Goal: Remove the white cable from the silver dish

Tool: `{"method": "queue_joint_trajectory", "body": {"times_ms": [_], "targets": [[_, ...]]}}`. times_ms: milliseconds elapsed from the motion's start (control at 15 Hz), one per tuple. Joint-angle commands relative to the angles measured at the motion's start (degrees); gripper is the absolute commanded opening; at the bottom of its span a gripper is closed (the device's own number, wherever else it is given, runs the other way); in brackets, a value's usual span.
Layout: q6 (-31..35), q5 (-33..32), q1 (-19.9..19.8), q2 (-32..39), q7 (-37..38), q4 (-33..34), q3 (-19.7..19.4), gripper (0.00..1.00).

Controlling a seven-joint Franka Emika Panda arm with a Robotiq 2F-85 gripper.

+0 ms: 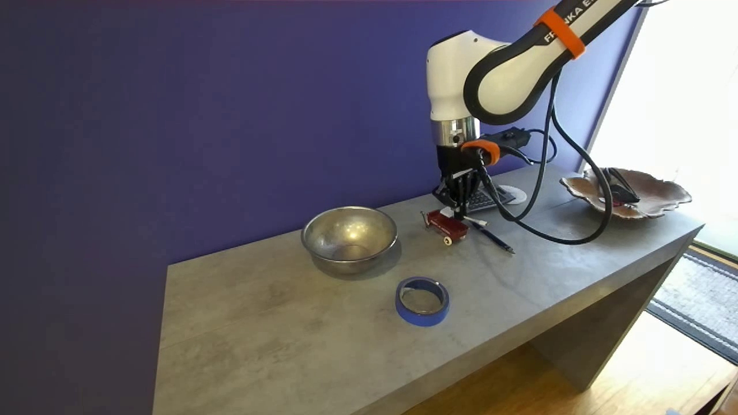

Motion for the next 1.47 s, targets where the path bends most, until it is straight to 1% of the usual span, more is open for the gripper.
{"method": "queue_joint_trajectory", "body": {"times_ms": [0, 267, 400, 467, 533, 600, 800, 933, 1000, 1067, 1133, 1200, 1333, 1400], "targets": [[1.0, -0.9, 1.0, 2.5, 1.4, 3.0, -1.0, 0.01], [1.5, -0.9, 1.4, 3.6, 1.5, 4.5, -1.4, 0.01], [0.5, -0.7, 1.5, 3.9, 1.4, 5.2, -1.5, 0.01], [1.0, -0.7, 1.5, 3.9, 1.5, 5.2, -1.6, 0.3], [1.2, -0.7, 1.5, 3.8, 1.6, 5.1, -1.7, 0.31], [1.3, -0.6, 1.5, 3.6, 1.8, 5.0, -1.7, 0.36], [2.2, -0.8, 1.7, 2.1, 2.4, 3.7, -1.8, 0.56], [3.4, -1.9, 2.8, -1.2, 3.7, 1.1, -2.2, 0.7], [0.9, -1.4, 2.5, -3.7, 2.8, -0.4, -1.5, 0.78], [-0.6, -0.1, 1.2, -6.0, -1.2, -2.4, 0.5, 0.84], [0.3, -0.4, 0.5, -8.8, -5.5, -5.3, 2.0, 0.93], [1.0, -1.9, 1.2, -12.4, -6.9, -9.3, 2.1, 0.98], [2.1, -4.2, 1.8, -17.3, -9.3, -14.0, 3.0, 1.0], [0.1, -2.1, 1.1, -9.7, -6.9, -5.3, 2.9, 1.0]]}}
